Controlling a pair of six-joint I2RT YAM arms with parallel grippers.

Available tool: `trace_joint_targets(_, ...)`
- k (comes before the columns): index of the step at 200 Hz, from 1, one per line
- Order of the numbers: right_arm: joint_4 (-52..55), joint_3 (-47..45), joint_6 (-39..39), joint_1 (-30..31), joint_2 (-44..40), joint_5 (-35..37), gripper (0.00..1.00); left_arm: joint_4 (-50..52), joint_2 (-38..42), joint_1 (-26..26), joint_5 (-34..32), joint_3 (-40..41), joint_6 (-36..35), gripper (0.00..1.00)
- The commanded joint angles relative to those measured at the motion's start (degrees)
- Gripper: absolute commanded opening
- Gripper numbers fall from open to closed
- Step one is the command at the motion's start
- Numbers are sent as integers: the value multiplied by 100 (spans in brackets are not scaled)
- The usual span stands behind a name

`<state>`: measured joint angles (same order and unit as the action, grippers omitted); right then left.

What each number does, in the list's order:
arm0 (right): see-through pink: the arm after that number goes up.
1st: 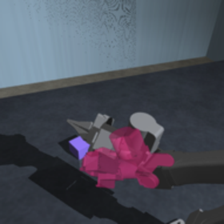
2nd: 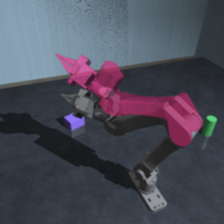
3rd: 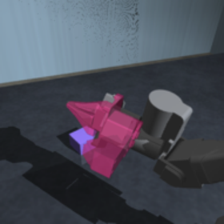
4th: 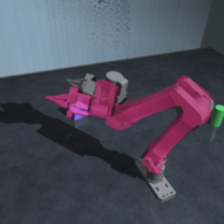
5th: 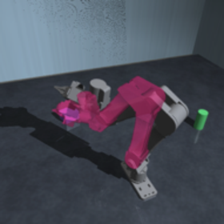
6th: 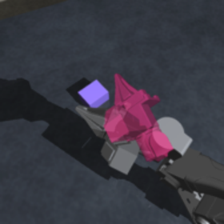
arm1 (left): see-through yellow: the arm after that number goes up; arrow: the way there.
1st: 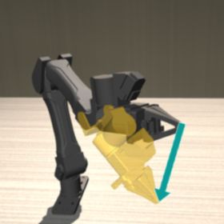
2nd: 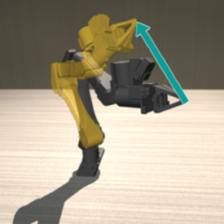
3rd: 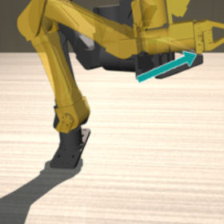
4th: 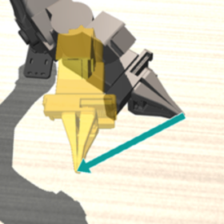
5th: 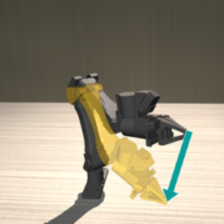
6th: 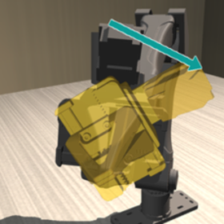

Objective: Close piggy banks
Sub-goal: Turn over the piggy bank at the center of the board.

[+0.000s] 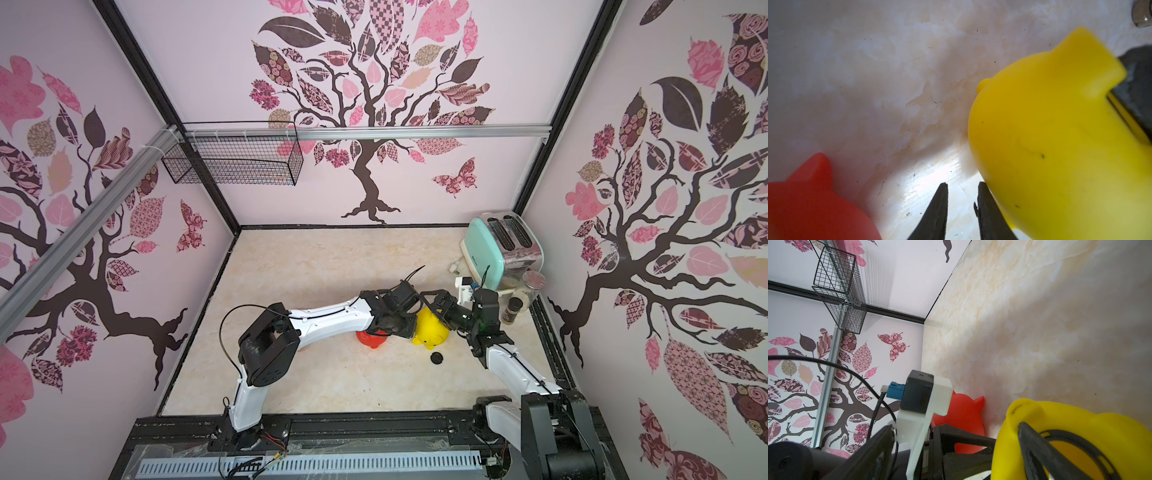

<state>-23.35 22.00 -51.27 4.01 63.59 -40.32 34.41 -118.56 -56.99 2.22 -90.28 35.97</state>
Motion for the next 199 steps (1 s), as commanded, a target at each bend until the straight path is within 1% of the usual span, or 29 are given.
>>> trace_joint_targets(1,240,198,-85,150,-14,-82,95,-211,-105,13,59,-174,-79,29)
trace_joint_targets(117,485,402,-121,589,16,238,95,-198,-102,71,103,-192,-109,29)
trace_joint_targets(199,651,563,-54,881,60,429,95,-251,77,105,87,-38,-100,29)
